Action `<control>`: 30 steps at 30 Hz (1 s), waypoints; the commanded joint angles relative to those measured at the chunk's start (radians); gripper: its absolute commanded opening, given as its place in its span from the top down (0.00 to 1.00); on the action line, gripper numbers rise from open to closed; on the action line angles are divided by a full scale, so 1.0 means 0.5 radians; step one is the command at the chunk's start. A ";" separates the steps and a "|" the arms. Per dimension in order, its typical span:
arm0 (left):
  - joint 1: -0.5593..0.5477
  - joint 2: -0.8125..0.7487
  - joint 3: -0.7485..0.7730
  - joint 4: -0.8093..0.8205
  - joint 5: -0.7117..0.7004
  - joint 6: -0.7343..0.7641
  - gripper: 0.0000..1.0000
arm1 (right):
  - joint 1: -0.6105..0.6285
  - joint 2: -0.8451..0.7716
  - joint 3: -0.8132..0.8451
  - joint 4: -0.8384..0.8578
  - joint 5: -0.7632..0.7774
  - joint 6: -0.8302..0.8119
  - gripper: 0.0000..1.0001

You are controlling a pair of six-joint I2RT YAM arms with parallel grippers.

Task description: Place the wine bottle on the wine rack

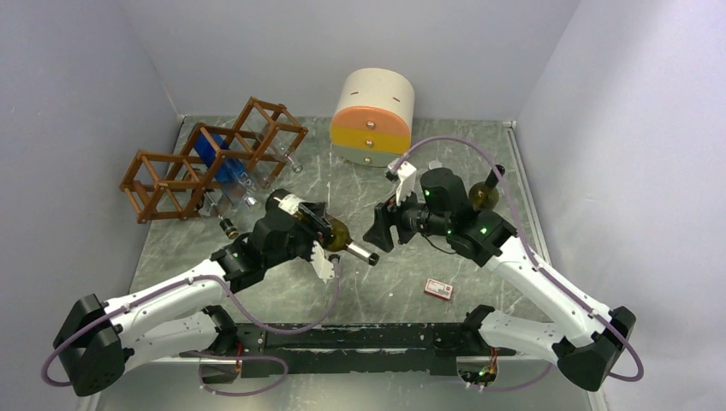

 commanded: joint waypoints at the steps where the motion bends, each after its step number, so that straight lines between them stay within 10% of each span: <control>1: -0.021 -0.054 -0.021 0.292 -0.063 0.158 0.93 | 0.090 0.015 -0.094 -0.039 -0.120 -0.061 0.28; 30: -0.092 -0.061 0.083 0.088 -0.169 -0.037 0.93 | 0.325 0.702 -0.004 0.179 0.029 -0.066 0.52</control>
